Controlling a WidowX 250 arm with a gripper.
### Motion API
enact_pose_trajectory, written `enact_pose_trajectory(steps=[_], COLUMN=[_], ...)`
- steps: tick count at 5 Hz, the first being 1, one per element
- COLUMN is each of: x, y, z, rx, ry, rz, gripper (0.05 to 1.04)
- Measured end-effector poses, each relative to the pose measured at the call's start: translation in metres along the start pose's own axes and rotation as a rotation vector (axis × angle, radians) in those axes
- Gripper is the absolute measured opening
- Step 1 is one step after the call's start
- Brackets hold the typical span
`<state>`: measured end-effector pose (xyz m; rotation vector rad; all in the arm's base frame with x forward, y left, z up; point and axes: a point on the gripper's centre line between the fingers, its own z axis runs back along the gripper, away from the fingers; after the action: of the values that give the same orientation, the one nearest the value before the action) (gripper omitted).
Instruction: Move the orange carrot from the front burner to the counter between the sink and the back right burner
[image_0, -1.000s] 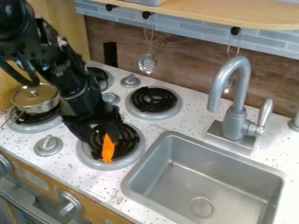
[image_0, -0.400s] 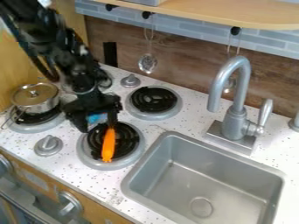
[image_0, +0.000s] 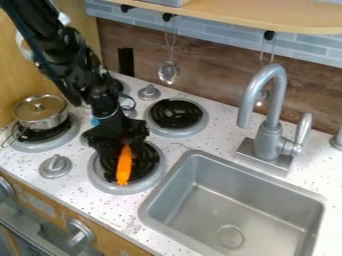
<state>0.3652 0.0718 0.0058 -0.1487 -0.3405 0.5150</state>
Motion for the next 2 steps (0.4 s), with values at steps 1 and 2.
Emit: enact_pose_trajectory(steps=[1,2], x=[-0.0042,-0.0039], y=[-0.0077,-0.008], z=[-0.0044,-0.0083], rx=[-0.006,-0.005], ry=[0.008,-0.004], rz=[-0.008,0.025], gripper=[1.001,0.961])
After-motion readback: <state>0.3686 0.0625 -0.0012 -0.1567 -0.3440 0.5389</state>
